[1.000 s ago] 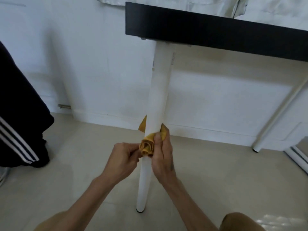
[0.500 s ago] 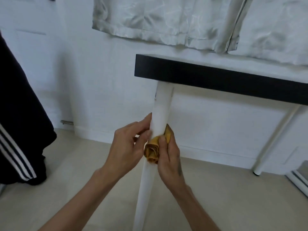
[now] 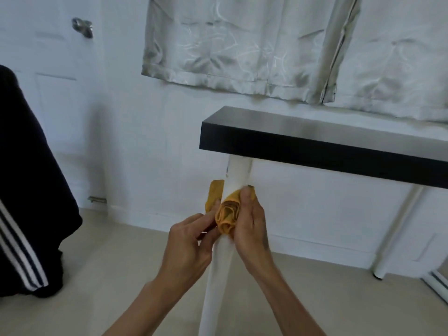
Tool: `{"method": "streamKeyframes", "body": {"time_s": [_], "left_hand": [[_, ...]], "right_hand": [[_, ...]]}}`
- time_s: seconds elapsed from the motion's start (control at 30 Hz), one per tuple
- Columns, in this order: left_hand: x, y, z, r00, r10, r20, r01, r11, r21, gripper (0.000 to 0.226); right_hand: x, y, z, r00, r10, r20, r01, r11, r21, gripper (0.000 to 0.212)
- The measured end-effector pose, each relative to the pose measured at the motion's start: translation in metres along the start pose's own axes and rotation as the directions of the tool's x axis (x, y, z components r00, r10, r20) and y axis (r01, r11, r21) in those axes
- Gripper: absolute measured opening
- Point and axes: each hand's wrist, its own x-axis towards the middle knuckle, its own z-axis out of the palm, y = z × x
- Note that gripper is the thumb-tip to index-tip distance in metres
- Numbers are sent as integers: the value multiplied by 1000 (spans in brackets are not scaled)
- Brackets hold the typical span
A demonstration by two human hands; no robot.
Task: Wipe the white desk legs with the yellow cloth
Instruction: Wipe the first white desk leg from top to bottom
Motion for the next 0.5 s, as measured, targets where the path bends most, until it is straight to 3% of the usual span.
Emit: {"method": "streamKeyframes", "body": {"time_s": [0.1, 0.2, 0.27, 0.37, 0.5], "left_hand": [[-6, 1, 4, 997, -17, -74, 16, 1000, -14, 25], [-9, 2, 7, 992, -18, -126, 19, 1000, 3, 29], [-11, 4, 7, 989, -8, -146, 11, 1000, 16, 25], [-14, 4, 9, 983, 22, -180, -16, 999, 32, 24], [-22, 0, 13, 982, 38, -186, -28, 998, 52, 25]], "right_hand": [[13, -22, 2, 995, -92, -41, 92, 996, -10, 56], [25, -34, 6, 991, -128, -32, 128, 992, -18, 51], [31, -38, 4, 994, -108, -32, 108, 994, -25, 35], [38, -38, -1, 997, -76, -29, 76, 997, -26, 40], [43, -36, -5, 995, 61, 79, -75, 979, 191, 34]]}}
